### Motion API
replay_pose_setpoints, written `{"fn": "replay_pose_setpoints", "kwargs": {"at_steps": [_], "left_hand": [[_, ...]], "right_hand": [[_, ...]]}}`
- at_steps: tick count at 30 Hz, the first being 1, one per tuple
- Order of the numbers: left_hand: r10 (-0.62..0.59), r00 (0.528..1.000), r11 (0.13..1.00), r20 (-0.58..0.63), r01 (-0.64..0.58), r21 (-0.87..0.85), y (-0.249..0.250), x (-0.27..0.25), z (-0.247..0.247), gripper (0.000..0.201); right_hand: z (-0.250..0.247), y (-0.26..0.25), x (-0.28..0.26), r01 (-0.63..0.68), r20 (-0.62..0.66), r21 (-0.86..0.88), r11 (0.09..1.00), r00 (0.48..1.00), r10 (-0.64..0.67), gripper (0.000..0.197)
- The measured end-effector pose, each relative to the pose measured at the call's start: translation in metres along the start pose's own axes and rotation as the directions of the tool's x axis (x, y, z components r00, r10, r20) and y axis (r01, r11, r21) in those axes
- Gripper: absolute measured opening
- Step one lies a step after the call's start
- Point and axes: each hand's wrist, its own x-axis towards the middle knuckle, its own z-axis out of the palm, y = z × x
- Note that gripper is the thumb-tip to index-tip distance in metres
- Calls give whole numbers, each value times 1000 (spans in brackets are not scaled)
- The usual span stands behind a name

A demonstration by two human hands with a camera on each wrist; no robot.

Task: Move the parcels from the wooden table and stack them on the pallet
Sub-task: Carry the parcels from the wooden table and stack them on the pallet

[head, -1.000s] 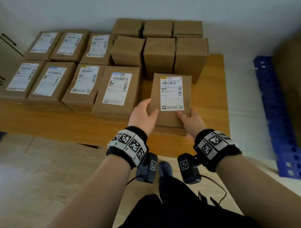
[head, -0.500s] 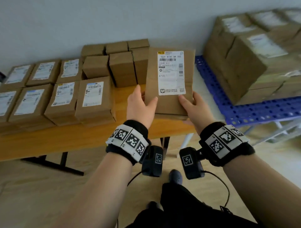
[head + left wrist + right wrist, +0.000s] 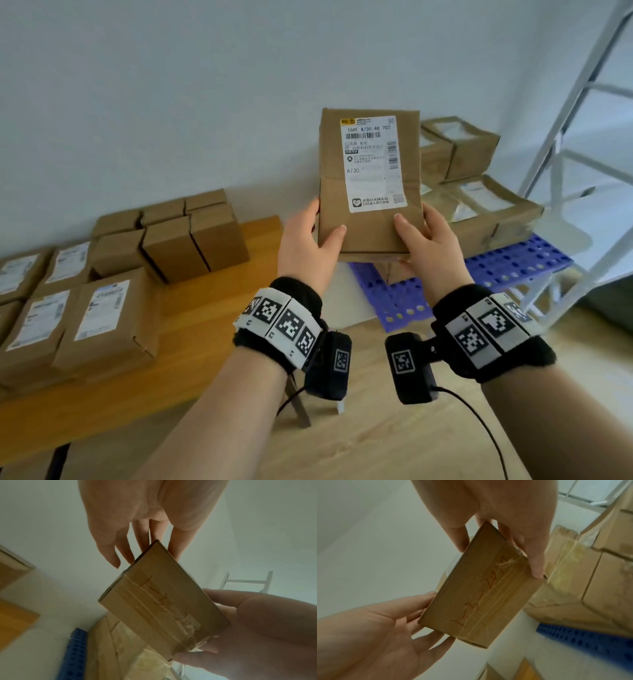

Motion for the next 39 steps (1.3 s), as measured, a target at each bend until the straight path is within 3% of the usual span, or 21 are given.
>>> {"fn": "replay_pose_setpoints", "kwargs": {"at_steps": [7,13,20,26,32,39], "left_hand": [[19,1000,998,-18,-20,-61,69,36,120,52],[-20,1000,991,14,22,-132,97,64,185,49],[-66,990,992,124,78,-94,89,109,219,52],[-146,985,985,90,153,-83,68,156,237,35],[-278,935,955,219,243,171,55,178,250,34],[-406,905,895,126,366,254,52,182,270,36]], "right_hand": [[-119,-17,75,39,-21,17,999,999,-38,40],[-173,-23,129,25,-25,2,1000,999,-25,38],[-191,-23,189,-88,-96,-56,995,992,82,25],[-202,-24,235,-238,-94,-42,970,968,234,30],[-218,-17,272,-363,-50,-48,931,931,361,26],[-217,1,308,-431,85,-276,859,879,469,30]]}}
